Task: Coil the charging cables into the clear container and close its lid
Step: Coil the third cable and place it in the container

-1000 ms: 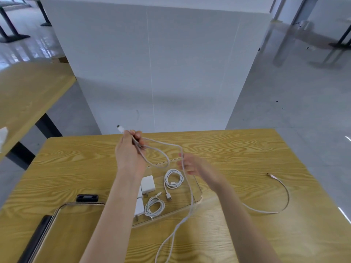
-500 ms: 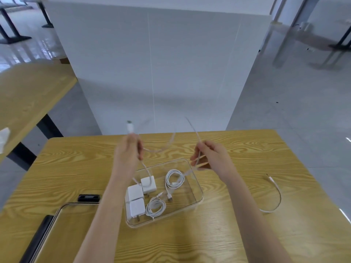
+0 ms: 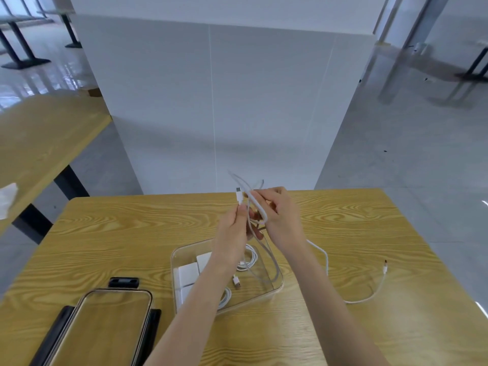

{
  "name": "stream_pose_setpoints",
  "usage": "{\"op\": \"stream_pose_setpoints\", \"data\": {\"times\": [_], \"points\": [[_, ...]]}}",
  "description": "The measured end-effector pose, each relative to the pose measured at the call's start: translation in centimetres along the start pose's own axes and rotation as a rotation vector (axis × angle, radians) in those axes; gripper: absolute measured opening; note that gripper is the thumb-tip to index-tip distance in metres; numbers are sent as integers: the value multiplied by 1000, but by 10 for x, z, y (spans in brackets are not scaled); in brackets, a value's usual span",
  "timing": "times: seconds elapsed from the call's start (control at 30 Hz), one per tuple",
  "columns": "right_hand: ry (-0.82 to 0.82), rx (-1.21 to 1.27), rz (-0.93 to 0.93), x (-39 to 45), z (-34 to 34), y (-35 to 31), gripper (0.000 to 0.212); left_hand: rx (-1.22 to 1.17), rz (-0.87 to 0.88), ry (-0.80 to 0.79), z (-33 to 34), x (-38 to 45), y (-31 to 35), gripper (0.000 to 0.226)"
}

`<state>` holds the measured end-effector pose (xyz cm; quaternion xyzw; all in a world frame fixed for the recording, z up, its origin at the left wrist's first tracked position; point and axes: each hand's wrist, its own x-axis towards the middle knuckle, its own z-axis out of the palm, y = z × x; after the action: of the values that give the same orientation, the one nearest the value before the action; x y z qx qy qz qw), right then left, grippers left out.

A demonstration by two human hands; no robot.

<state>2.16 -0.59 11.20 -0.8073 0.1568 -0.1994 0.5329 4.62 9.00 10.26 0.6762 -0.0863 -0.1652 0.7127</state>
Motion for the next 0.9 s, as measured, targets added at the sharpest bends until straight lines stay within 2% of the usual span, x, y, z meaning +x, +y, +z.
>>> {"op": "stream_pose_setpoints", "data": {"times": [0.07, 0.17, 0.23, 0.3, 0.37, 0.47, 0.53, 0.63, 0.77, 0.9], "points": [[-11, -97, -7, 0, 0, -1, 21, -60, -56, -8, -3, 2, 0, 37], [-32, -314, -10, -2, -3, 1, 47, -250, -121, 6, -12, 10, 2, 40], [-76, -395, 23, 0, -8, 7, 53, -392, -137, 30, -22, 17, 6, 37], [-125, -340, 63, 0, -14, 11, 60, -544, -161, 60, -35, 25, 11, 33], [-130, -110, 130, 2, -21, 15, 63, -721, -197, 79, -47, 31, 14, 30], [-17, 70, 249, 7, -38, 18, 60, -982, -227, 101, -68, 38, 18, 30], [94, 147, 337, 12, -51, 25, 46, -1089, -182, 146, -84, 42, 20, 31], [229, 303, 448, 18, -69, 41, 33, -1123, -74, 237, -104, 43, 28, 33], [382, 341, 519, 20, -80, 63, 23, -1149, 41, 329, -121, 40, 45, 31], [535, 235, 593, 16, -85, 93, 34, -1142, 151, 351, -138, 38, 59, 32]]}}
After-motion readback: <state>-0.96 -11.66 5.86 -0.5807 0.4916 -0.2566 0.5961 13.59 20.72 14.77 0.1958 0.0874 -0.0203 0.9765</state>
